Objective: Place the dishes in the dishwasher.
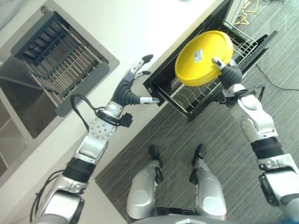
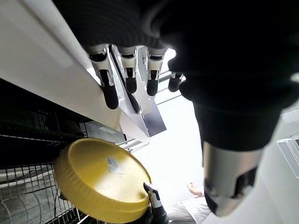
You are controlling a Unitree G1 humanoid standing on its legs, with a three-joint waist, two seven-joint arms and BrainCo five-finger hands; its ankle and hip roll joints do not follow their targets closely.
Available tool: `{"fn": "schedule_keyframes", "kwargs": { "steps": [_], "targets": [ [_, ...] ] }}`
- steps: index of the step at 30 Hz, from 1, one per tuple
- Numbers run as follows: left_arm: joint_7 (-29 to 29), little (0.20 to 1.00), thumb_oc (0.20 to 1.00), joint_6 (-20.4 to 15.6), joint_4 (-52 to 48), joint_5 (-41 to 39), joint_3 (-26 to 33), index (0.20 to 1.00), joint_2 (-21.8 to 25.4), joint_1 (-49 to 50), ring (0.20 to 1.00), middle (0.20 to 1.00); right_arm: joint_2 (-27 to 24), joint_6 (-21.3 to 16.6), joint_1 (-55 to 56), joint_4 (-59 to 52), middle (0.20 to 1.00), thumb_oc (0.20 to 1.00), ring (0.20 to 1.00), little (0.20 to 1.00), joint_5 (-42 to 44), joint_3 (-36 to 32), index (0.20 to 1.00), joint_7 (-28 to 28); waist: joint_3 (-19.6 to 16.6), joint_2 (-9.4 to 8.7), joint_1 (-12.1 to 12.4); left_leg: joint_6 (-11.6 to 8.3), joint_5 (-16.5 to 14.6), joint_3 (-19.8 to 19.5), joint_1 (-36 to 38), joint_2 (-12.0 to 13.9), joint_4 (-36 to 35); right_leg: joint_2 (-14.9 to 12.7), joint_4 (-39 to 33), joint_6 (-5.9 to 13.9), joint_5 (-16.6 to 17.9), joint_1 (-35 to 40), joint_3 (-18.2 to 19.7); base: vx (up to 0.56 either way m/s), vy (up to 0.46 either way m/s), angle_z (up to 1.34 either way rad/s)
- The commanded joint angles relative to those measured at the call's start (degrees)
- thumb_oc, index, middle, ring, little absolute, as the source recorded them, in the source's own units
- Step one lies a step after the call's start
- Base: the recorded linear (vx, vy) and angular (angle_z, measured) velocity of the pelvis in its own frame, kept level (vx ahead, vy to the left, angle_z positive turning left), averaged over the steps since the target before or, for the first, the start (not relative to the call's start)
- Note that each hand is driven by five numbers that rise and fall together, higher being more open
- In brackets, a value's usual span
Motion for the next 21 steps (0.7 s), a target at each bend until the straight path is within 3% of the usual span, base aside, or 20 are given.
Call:
{"fn": "schedule_keyframes", "kwargs": {
  "steps": [1, 7, 16, 21],
  "targets": [
    [0.3, 1.0, 1.0, -4.93, -3.0, -2.72, 0.22, 1.0, 2.9, 0.45, 1.0, 1.0, -0.47, -2.4, -7.16, -0.64, 0.2, 0.2, 0.2, 0.2, -2.89, -1.12, 0.2, -0.6, -1.21, -2.02, 2.1, -1.68, -4.46, -6.22, -0.44, 0.34, 5.1, -4.09, 9.92, 4.62, -7.36, -0.53, -0.75, 0.02, -0.002, 0.11],
    [0.92, 1.0, 1.0, -7.56, -6.18, -6.62, 3.11, 1.0, 5.99, 0.07, 1.0, 1.0, -3.97, -3.99, -12.59, 11.62, 0.2, 0.2, 0.2, 0.2, -4.83, -1.55, 0.2, -1.31, -1.2, -1.22, 4.57, -1.78, -4.36, -7.32, -0.82, 0.1, 5.28, -4.85, 10.43, 4.77, -7.64, 0.1, -2.13, 0.03, -0.014, 0.11],
    [0.3, 1.0, 1.0, -11.55, -8.66, -11.7, 6.03, 1.0, 6.83, 0.65, 1.0, 1.0, -6.47, -5.32, -15.65, 19.14, 0.2, 0.2, 0.2, 0.2, -4.3, -1.7, 0.2, -1.82, -1.2, -0.59, 6.03, -1.7, -4.23, -8.53, -1.98, -0.28, 5.34, -5.26, 11.25, 4.85, -7.93, -0.74, -2.54, 0.01, 0.004, 0.1],
    [-0.38, 1.0, 1.0, -10.4, -9.5, -12.72, 5.04, 1.0, 6.25, -1.13, 1.0, 1.0, -6.85, -7.95, -17.01, 24.78, 0.2, 0.2, 0.2, 0.2, -7.85, -0.79, 0.2, -3.12, -1.2, -0.44, 6.38, -1.59, -4.07, -8.67, -3.41, -0.15, 5.89, -5.95, 12.61, 5.16, -7.9, -2.16, -2.78, 0.01, 0.023, 0.07]
  ]
}}
